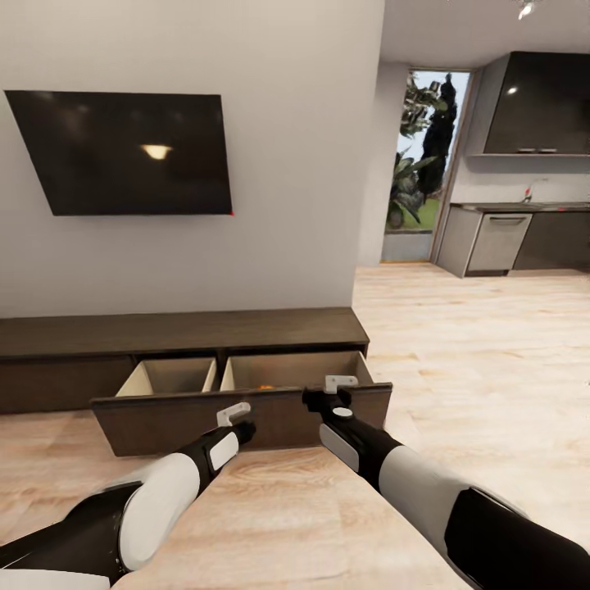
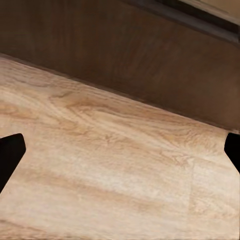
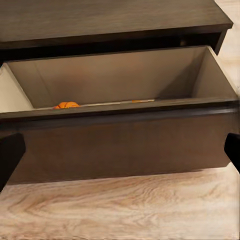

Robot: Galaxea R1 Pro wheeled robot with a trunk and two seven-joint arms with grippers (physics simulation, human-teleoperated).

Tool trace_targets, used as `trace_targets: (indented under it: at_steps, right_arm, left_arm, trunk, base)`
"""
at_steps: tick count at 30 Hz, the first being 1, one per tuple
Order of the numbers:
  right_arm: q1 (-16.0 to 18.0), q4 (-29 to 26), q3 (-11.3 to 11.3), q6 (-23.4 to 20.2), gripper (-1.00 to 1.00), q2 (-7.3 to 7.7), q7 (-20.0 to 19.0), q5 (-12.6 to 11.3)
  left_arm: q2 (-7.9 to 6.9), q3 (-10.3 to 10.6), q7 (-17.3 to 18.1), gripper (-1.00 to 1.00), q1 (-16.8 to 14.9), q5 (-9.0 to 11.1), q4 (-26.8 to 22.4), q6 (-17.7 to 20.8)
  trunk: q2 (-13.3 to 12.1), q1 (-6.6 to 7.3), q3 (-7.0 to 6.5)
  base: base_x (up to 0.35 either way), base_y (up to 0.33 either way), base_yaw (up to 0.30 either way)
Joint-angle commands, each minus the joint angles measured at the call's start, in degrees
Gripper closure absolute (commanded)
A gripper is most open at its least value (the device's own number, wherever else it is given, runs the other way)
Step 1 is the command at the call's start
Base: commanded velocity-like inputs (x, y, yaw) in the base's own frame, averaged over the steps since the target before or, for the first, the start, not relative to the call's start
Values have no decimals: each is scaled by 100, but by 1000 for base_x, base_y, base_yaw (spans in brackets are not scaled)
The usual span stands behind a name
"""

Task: Place each of the two pumpkins and all three candles from the living room inside a cabinet in the living room (use any cabinet), then make sure every cabinet is closed, and position the cauldron so it is next to a table in the living room.

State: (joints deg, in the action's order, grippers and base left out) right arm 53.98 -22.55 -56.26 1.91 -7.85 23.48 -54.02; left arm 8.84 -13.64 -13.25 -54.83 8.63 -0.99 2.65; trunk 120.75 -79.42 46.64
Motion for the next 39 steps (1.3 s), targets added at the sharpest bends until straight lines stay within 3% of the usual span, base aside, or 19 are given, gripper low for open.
trace_targets:
  at_steps: [1, 17, 21, 26, 31, 39]
  right_arm:
    - [8, -4, -47, 20, -100, 3, 34, -56]
    - [-67, 246, -52, 20, -100, 5, 34, -49]
    - [-228, 367, -60, 30, -100, -1, 26, -47]
    - [-368, 392, -61, 36, -100, -5, 21, -52]
    - [-605, 392, -59, 43, -100, -5, 16, -53]
    - [-957, 454, -52, 196, -100, 1, 16, -63]
  left_arm:
    - [2, 21, -20, -100, -1, 59, -11, 25]
    - [-38, 20, -14, -100, 12, 68, -12, 67]
    - [-44, 20, -19, -100, 342, 68, -15, 72]
    - [-79, 20, -57, -100, 460, 74, -13, 84]
    - [-113, 20, -55, -100, 532, 73, -11, 86]
    - [-115, 20, -27, -100, 1016, 68, -15, 36]
  trunk:
    - [3, 4, 5]
    - [3, 4, 5]
    - [3, 4, 5]
    - [3, 4, 5]
    - [203, -105, 95]
    - [524, -281, 239]
  base:
    - [-329, 0, 0]
    - [-241, 0, 0]
    - [-99, 0, 0]
    - [-18, 0, 0]
    - [-2, 0, 0]
    - [0, 0, 0]
